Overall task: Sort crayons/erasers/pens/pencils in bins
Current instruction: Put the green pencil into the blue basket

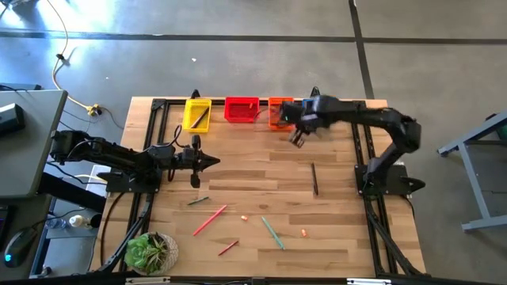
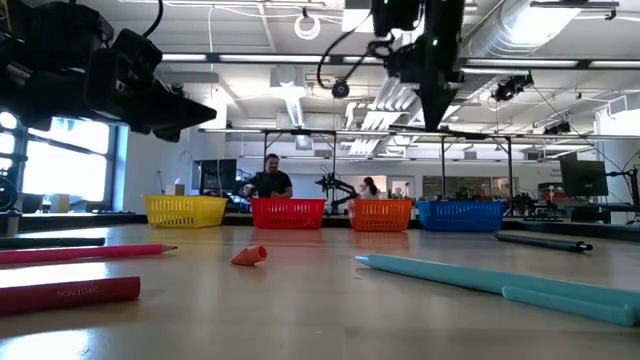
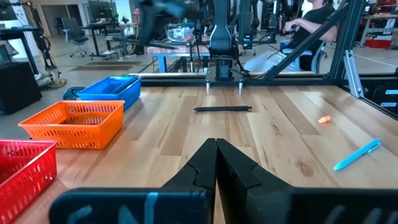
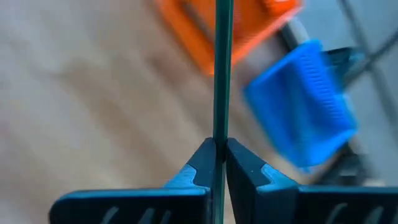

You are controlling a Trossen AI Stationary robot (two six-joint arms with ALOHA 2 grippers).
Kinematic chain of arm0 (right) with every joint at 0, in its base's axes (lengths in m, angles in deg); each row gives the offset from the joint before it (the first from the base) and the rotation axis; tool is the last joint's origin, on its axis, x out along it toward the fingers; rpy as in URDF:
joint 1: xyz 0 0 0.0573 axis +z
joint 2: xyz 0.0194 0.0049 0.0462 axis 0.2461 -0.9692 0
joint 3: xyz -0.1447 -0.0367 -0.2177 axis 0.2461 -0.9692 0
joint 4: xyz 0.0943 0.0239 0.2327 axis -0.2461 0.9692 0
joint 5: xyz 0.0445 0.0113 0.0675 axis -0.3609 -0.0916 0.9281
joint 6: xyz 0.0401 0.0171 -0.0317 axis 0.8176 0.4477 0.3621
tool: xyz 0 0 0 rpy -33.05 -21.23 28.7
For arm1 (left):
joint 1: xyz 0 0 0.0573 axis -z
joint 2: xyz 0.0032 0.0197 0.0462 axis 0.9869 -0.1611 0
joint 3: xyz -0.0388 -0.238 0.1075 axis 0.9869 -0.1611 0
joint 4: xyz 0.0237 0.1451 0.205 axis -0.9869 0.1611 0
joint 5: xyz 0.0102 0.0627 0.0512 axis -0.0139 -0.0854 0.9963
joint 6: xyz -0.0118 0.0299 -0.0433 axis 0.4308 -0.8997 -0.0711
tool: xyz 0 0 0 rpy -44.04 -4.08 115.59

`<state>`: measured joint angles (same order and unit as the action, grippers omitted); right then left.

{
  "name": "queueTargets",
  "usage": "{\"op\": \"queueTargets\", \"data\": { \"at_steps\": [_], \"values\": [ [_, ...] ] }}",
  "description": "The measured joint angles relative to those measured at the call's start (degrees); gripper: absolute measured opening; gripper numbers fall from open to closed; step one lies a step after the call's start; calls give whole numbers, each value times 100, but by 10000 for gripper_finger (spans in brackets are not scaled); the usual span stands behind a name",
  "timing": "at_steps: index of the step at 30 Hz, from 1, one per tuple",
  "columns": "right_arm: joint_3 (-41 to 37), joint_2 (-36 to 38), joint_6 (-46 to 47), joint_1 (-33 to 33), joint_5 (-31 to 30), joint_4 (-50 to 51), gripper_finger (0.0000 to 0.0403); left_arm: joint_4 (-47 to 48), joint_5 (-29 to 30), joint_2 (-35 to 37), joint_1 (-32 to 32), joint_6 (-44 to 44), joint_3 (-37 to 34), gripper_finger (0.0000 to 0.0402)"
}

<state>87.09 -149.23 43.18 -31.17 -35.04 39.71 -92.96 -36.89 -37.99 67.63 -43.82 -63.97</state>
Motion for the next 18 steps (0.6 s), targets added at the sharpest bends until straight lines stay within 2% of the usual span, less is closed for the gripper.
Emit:
{"op": "queueTargets", "data": {
  "at_steps": [4,8,18],
  "values": [
    [457,-515,-1057,-728,-517,373,9,25,24,0,0,2,0,0],
    [645,-925,-1899,-1388,-774,392,9,58,55,0,0,46,0,0],
    [283,-1544,-3157,-2529,-645,108,9,99,63,0,0,91,0,0]
  ]
}}
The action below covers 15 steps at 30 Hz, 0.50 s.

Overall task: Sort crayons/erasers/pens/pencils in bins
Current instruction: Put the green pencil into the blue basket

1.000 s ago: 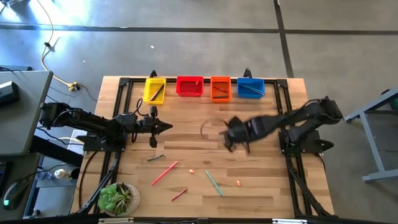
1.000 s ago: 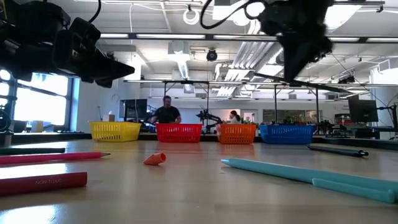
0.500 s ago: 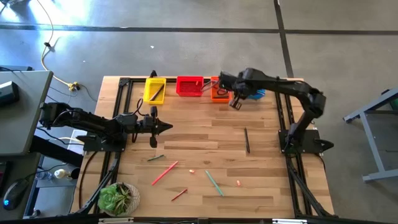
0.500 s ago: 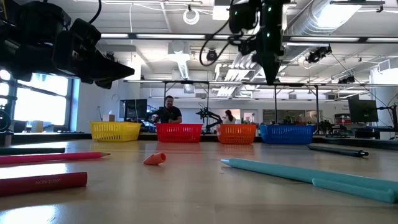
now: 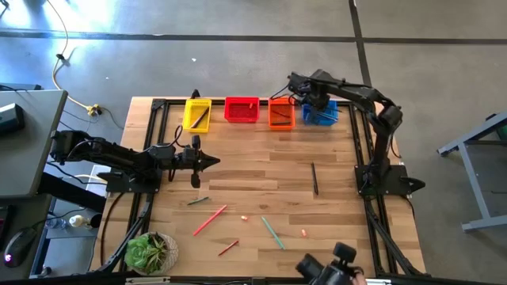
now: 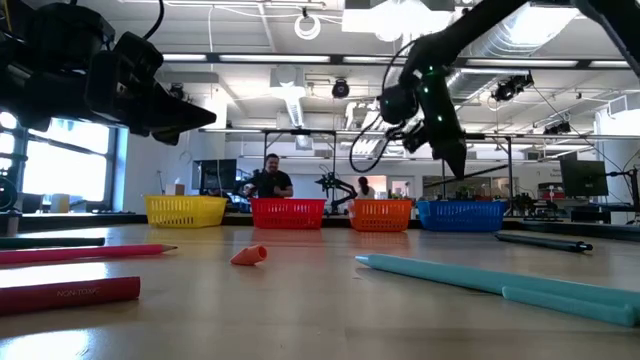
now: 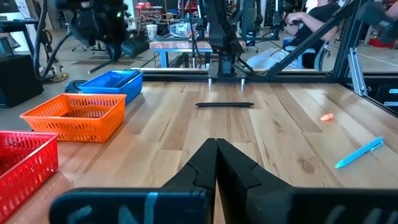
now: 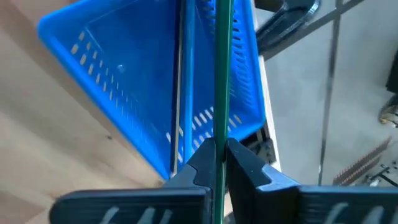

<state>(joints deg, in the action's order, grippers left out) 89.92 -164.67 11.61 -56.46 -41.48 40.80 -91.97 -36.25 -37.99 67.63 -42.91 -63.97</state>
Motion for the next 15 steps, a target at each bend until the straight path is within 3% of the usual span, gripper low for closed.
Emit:
{"op": "queueTargets", "data": {
  "at_steps": [15],
  "values": [
    [-9,-650,-352,-357,739,-382,9,76,25,0,0,1,0,0]
  ]
}}
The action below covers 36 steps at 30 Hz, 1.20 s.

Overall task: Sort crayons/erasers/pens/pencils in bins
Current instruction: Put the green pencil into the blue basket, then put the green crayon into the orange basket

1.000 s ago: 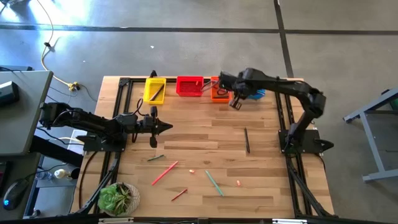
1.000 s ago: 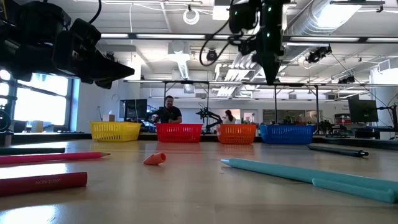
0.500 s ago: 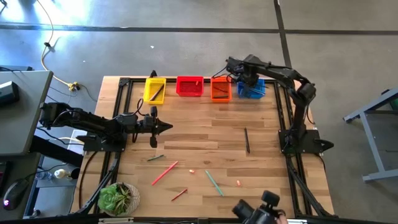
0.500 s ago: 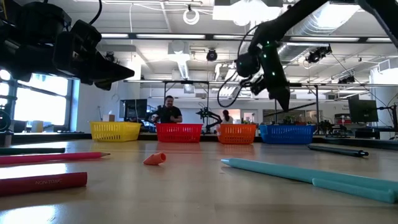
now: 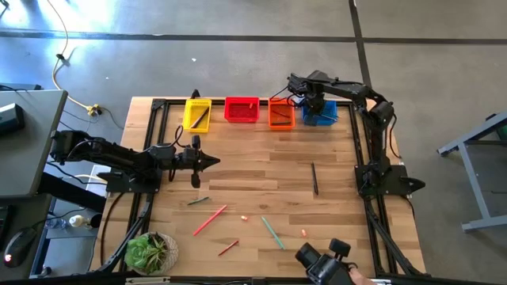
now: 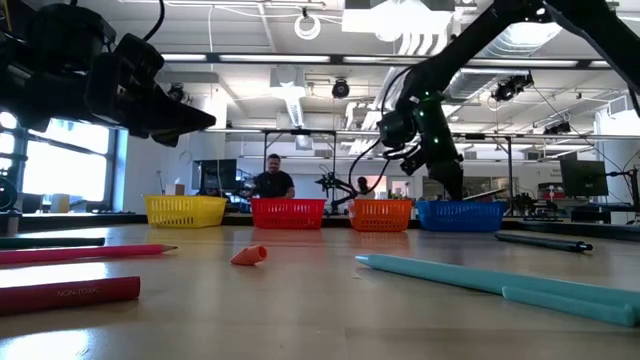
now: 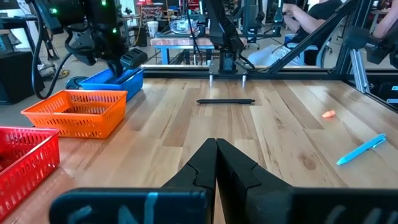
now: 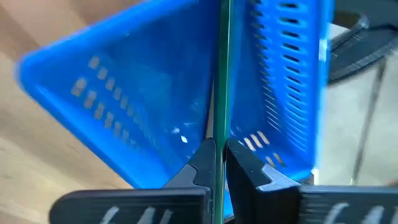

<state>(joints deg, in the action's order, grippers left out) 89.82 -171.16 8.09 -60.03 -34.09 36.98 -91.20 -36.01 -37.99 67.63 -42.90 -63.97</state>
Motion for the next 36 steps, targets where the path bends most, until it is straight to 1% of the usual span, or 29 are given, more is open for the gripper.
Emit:
{"op": "queueTargets", "data": {
  "at_steps": [4,9,12,19,21,23,26,28,30,32,33,34,36],
  "values": [
    [-6,-27,36,-28,167,-14,9,17,21,0,0,0,0,0],
    [-6,-27,131,-36,174,-73,17,20,21,0,0,0,0,0],
    [-6,-27,156,-34,174,-78,38,24,21,0,0,0,0,0],
    [-6,-24,373,-20,152,-62,111,22,21,0,0,0,0,0],
    [-10,28,373,8,148,-14,122,22,22,0,0,0,0,0],
    [-10,160,373,47,132,40,125,22,43,0,0,0,0,0],
    [-10,497,429,155,199,242,109,7,48,0,0,0,2,0],
    [-14,798,565,242,231,329,85,58,48,-2,0,3,45,0],
    [-87,1169,719,355,335,159,54,101,48,0,3,14,96,0],
    [-353,1601,786,503,540,-246,20,375,49,-2,15,71,180,0],
    [-552,1825,801,584,705,-575,10,536,59,-2,15,106,227,0],
    [-810,2065,809,672,878,-971,6,675,63,-2,19,118,275,0],
    [-1437,2563,854,864,1228,-1745,13,867,71,-2,62,149,365,0]
  ]
}}
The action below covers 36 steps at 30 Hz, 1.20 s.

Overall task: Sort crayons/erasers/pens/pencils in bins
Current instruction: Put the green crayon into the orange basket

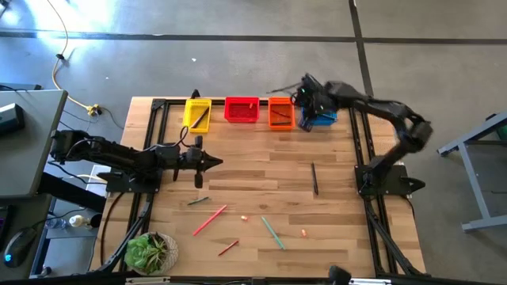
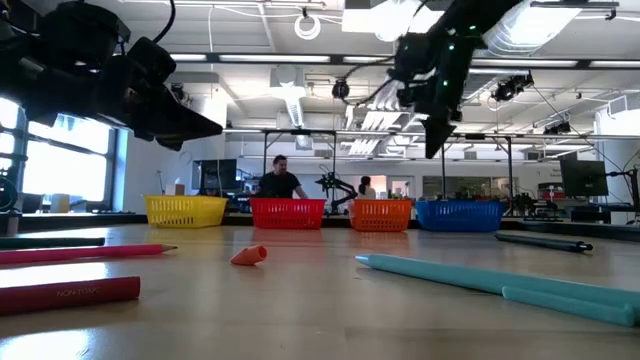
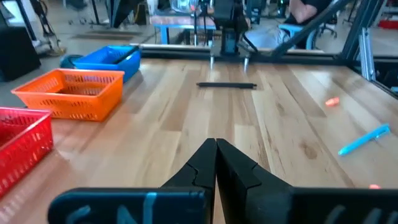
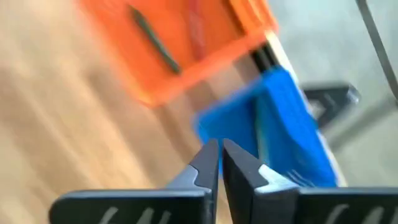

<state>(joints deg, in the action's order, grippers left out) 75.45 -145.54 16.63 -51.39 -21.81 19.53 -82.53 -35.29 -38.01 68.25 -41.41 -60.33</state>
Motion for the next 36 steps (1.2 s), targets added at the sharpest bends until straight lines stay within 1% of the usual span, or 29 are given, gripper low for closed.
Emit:
{"op": "queueTargets", "data": {
  "at_steps": [2,5,8,10,13,16,18,21,24,26,28,30,32,36],
  "values": [
    [-713,471,177,236,202,-867,15,186,19,0,84,-15,97,0],
    [-1840,1110,640,696,254,-2278,4,522,176,0,259,-61,297,0],
    [-2868,1626,1062,1248,208,-3911,3,1021,271,0,493,-44,537,0],
    [-3459,1863,1253,1635,-26,-5039,3,1521,267,1,695,-37,753,0],
    [-4122,2052,1397,2160,-467,-6477,1,2662,290,44,1010,221,1194,0],
    [-4590,2083,1514,2608,-862,-7541,1,4173,544,44,1383,627,1779,0],
    [-4832,2083,1477,2840,-1041,-8079,0,5263,734,44,1652,948,2185,0],
    [-5084,2079,1175,3049,-1263,-8479,0,6739,791,44,1981,1651,2732,0],
    [-5132,2082,1109,3070,-1368,-8646,0,7963,795,44,2305,2604,3067,0],
    [-5137,2081,1039,3068,-1372,-8645,0,8640,808,26,2565,3229,3163,1],
    [-5137,2081,852,3068,-1370,-8714,0,9101,809,-46,2847,3704,3180,3],
    [-5137,2081,696,3067,-1353,-8825,0,9324,831,-175,3110,4075,3180,11],
    [-5137,2081,583,3068,-1251,-8880,0,9333,819,-395,3296,4333,3180,24],
    [-5137,2081,455,3057,-1163,-8879,0,8877,611,-942,3438,4630,3180,59]
  ]
}}
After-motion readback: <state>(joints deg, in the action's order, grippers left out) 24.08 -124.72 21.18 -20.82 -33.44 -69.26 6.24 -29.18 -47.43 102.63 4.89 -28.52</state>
